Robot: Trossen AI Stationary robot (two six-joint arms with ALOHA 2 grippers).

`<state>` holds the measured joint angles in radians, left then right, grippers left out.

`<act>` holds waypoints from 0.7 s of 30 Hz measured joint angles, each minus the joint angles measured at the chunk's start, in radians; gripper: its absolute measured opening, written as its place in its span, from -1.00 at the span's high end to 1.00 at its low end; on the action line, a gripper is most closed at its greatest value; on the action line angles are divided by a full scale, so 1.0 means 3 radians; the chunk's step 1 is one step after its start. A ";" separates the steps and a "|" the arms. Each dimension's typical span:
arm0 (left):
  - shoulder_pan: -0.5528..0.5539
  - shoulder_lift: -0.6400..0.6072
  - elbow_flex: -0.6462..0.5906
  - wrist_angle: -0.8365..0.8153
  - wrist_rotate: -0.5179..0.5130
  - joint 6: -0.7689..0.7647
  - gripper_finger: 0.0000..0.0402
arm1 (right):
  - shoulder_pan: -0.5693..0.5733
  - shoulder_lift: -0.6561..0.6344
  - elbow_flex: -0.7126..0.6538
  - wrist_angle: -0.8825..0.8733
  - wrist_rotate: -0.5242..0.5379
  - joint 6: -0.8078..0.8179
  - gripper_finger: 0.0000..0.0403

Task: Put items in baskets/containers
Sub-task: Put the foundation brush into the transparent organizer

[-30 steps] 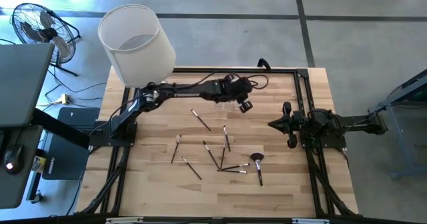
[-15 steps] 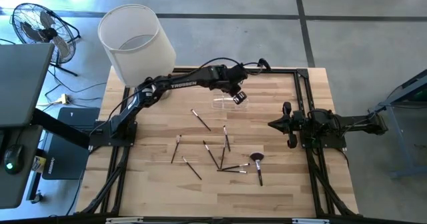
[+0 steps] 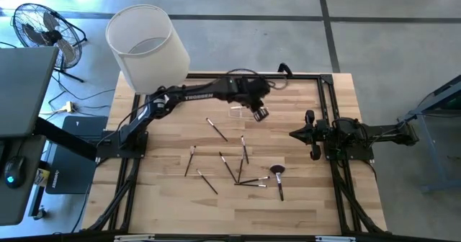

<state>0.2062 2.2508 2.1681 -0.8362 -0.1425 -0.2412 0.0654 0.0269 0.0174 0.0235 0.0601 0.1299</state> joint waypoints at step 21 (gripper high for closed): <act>-0.1270 -0.0252 -0.0313 -0.0018 -0.1064 -0.0902 0.99 | 0.0000 -0.0001 0.0000 0.0001 0.0000 0.0000 1.00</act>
<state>-0.1749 2.1754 2.0742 -0.8416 -0.4616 -0.5118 0.0653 0.0265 0.0174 0.0238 0.0601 0.1299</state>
